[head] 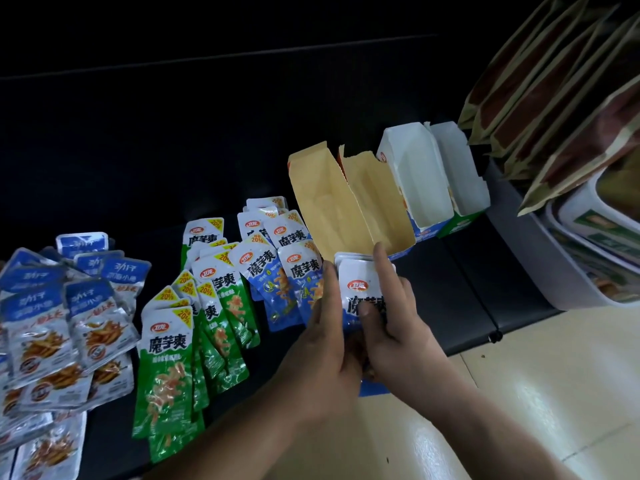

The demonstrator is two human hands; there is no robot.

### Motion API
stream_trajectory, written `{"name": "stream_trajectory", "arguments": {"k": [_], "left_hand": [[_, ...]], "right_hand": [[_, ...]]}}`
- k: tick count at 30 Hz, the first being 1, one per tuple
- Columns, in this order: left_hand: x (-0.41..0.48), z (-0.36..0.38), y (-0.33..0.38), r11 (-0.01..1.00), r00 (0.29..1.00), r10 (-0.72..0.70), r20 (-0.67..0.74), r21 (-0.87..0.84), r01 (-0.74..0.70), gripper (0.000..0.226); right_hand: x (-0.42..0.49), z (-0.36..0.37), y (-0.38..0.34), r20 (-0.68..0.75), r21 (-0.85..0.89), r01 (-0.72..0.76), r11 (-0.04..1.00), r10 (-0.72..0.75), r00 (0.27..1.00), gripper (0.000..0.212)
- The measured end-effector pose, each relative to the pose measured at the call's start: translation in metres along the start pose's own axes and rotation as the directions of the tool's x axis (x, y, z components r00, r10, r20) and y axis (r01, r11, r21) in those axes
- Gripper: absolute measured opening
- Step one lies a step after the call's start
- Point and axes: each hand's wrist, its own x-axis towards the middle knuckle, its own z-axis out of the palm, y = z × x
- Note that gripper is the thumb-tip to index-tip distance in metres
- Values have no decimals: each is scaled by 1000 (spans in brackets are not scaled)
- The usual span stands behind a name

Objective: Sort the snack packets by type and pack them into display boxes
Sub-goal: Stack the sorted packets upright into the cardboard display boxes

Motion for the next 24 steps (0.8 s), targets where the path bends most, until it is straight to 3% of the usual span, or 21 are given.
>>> {"name": "stream_trajectory", "arguments": {"k": [4, 7, 10, 12, 15, 18, 24], "left_hand": [[11, -4, 15, 963, 998, -10, -64, -271, -7, 87], [23, -5, 28, 939, 993, -49, -111, -343, 8, 77], [32, -9, 35, 961, 987, -51, -155, -277, 7, 81], [39, -10, 38, 968, 982, -66, -176, -251, 20, 83], [47, -10, 47, 969, 975, -92, -204, -245, 40, 82], [50, -7, 53, 965, 970, -113, -216, -257, 55, 84], [50, -5, 57, 962, 966, -150, -208, -254, 95, 87]], "right_hand": [[7, -20, -8, 38, 174, -148, 974, 143, 989, 64], [20, -44, -10, -89, 213, -81, 974, 102, 991, 49], [52, -75, 8, -343, -153, -18, 988, -36, 939, 31], [73, -92, 23, -284, -347, 5, 938, -110, 953, 41], [94, -109, 37, -76, -446, 9, 895, -48, 996, 64], [105, -113, 45, 72, -537, 45, 842, -7, 997, 70], [72, -112, 54, -142, -620, -23, 784, -83, 986, 33]]}}
